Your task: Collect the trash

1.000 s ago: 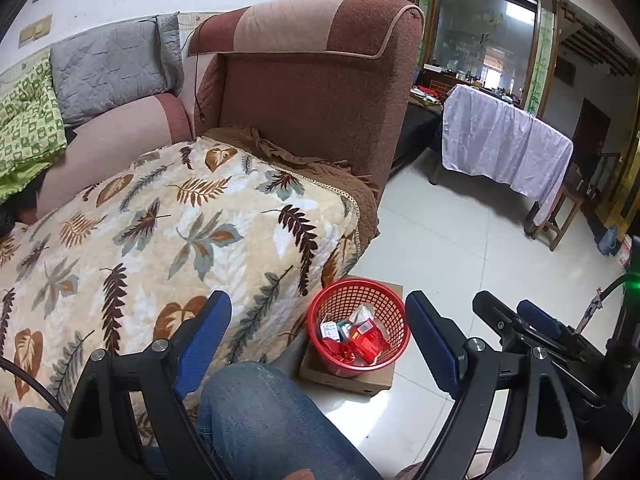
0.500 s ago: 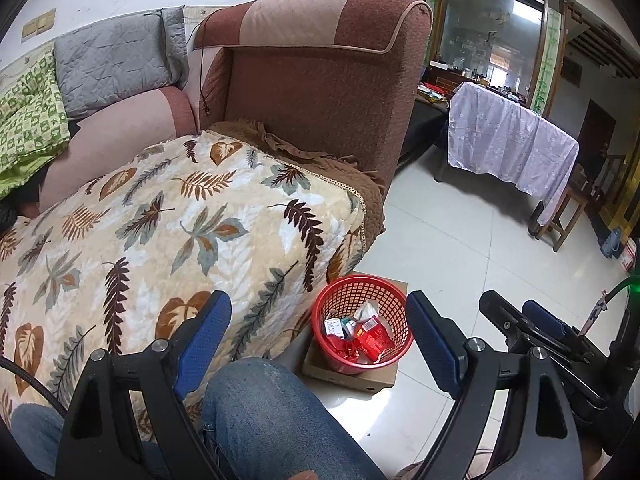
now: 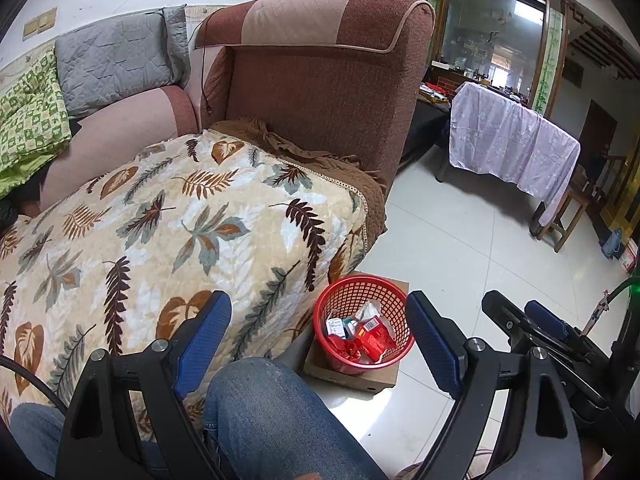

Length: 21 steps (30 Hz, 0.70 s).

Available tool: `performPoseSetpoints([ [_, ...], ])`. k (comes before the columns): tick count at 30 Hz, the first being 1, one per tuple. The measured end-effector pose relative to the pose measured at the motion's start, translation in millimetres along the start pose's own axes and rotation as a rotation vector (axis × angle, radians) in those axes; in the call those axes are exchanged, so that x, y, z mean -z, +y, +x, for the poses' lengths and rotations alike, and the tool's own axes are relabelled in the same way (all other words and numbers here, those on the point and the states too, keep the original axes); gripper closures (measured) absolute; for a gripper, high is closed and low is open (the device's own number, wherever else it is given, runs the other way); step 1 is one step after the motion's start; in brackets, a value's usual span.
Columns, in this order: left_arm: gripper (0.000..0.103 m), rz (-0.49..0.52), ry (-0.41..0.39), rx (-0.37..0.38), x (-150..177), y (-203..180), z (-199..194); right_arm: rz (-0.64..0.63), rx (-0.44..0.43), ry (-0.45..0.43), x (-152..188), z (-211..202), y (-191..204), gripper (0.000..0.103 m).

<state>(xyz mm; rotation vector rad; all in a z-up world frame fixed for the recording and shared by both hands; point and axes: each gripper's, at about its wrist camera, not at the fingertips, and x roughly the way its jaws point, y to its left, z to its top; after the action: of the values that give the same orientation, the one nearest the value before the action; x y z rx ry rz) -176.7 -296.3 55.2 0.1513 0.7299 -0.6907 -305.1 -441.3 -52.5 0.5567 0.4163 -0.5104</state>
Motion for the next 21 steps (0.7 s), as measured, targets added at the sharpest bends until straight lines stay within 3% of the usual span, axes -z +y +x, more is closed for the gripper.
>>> performPoseSetpoints([
  [21,0.015,0.009,-0.010,0.006,2.5,-1.1,6.4,0.003,0.002,0.008,3.5,3.9,-7.1,0.017],
])
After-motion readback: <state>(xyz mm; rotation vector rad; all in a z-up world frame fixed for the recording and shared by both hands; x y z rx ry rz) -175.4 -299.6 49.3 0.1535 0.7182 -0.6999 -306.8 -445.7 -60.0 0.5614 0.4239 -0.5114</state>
